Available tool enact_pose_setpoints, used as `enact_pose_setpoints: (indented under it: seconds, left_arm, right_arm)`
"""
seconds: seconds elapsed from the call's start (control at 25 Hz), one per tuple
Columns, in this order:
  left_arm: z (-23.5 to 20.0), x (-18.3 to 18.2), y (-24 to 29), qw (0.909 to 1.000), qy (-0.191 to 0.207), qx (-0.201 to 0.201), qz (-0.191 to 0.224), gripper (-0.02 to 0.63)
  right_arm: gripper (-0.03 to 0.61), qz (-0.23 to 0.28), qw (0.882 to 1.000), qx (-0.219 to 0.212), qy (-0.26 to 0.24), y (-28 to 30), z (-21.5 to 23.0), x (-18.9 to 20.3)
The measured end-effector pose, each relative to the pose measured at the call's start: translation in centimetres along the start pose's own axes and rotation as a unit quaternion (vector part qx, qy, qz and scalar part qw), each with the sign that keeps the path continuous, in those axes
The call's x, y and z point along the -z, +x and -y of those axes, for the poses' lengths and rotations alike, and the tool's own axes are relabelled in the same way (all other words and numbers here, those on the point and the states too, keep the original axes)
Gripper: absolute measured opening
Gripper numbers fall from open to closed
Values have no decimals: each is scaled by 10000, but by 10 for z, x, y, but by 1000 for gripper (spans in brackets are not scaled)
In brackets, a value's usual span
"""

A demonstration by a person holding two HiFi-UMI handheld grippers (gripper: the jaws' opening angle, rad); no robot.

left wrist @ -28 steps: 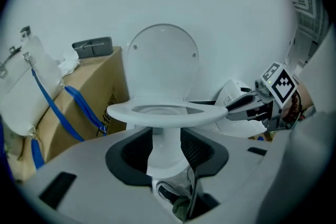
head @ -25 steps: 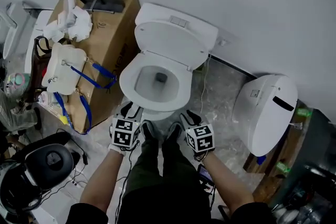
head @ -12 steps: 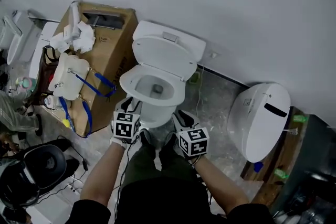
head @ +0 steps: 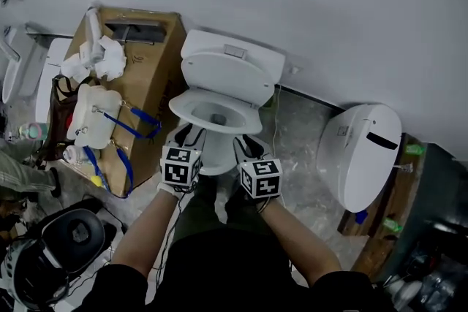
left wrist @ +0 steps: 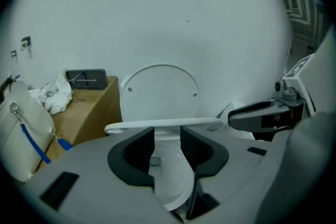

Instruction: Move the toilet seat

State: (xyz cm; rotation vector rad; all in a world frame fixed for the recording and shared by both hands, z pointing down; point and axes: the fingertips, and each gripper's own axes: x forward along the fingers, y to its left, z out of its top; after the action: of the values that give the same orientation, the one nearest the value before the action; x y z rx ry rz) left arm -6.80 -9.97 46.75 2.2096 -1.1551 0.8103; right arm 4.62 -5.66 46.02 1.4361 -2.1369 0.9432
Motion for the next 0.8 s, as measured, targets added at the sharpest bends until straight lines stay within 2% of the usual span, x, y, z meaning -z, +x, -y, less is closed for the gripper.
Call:
enact_pose_setpoints:
  seconds: [0.16,0.44,0.8]
  left_arm:
    - [-1,-8,5,9986,315,409,-59,161]
    - [-5,-22,12,9944,502,924,-110,161]
    - [-13,-41,8,9933,427,1049,226,162]
  right_arm:
    - [114,1,9989,367,300,11,7,-4]
    - [115,209,9922,1037,663,24,11,-17]
    - [114,479,9829,1464,1012,29,17,-30]
